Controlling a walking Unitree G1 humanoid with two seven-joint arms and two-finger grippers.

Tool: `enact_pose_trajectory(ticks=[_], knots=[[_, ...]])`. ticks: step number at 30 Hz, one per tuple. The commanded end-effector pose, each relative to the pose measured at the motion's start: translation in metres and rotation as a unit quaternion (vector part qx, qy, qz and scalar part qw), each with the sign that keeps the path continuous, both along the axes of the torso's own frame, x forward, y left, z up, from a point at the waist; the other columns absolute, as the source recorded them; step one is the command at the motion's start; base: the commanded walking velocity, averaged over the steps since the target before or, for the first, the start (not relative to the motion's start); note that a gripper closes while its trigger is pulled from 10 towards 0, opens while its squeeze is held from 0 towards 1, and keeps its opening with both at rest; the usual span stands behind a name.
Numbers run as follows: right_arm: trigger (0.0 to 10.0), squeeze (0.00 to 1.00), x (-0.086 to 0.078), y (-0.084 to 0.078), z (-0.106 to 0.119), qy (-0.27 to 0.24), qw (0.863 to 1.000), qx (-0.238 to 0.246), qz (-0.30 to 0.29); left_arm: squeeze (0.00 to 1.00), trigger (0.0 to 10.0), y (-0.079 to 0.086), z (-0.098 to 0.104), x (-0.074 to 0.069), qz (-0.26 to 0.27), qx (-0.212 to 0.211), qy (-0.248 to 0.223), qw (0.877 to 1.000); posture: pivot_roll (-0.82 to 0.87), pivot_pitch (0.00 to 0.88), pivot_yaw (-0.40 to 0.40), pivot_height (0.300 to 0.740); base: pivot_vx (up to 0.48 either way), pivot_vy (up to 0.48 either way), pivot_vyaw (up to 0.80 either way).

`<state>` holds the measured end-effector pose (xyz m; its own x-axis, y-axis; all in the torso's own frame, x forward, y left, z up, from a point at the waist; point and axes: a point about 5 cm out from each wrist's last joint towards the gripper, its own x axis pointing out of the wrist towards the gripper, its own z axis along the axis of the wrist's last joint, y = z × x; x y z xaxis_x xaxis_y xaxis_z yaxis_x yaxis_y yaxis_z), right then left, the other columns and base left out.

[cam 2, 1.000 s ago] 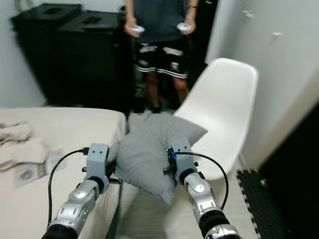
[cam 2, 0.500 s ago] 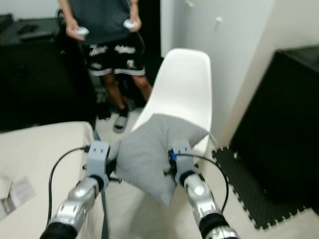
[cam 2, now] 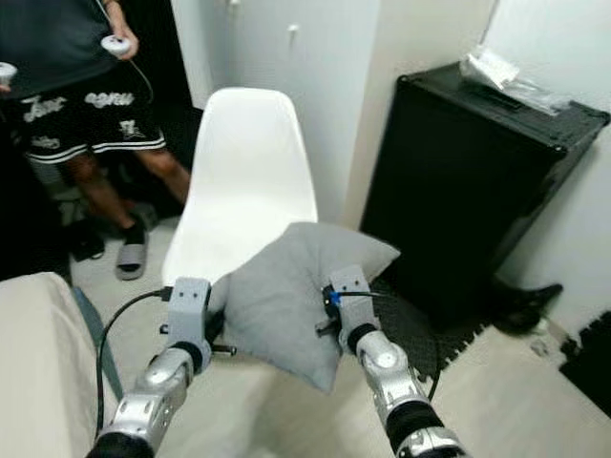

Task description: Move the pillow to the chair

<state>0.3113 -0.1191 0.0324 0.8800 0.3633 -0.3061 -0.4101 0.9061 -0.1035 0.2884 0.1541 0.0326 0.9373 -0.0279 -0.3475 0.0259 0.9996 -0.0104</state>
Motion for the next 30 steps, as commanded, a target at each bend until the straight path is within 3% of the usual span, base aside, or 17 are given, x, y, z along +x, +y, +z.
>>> enact_pose_trajectory(ticks=[1, 23, 30], knots=[[10.0, 0.00, 0.0034, 0.0011, 0.0035, -0.005, 1.000, -0.014, 0.013, 0.00, 10.0, 0.0130, 0.0061, 0.0005, 0.038, 0.006, -0.019, 0.999, 0.01, 0.057, -0.059, 0.740, 0.000, 0.000, 0.00], [10.0, 0.00, 0.0042, -0.0007, 0.0047, -0.008, 0.999, -0.019, 0.024, 0.00, 10.0, 0.0096, 0.0081, 0.0013, 0.043, -0.003, -0.026, 0.999, 0.01, 0.057, -0.065, 0.740, 0.000, 0.000, 0.00], [10.0, 0.00, 0.0034, 0.0001, 0.0039, -0.005, 1.000, -0.013, 0.025, 0.00, 10.0, 0.0102, 0.0083, 0.0009, 0.044, -0.002, -0.025, 0.999, 0.01, 0.060, -0.064, 0.740, 0.000, 0.000, -0.75]])
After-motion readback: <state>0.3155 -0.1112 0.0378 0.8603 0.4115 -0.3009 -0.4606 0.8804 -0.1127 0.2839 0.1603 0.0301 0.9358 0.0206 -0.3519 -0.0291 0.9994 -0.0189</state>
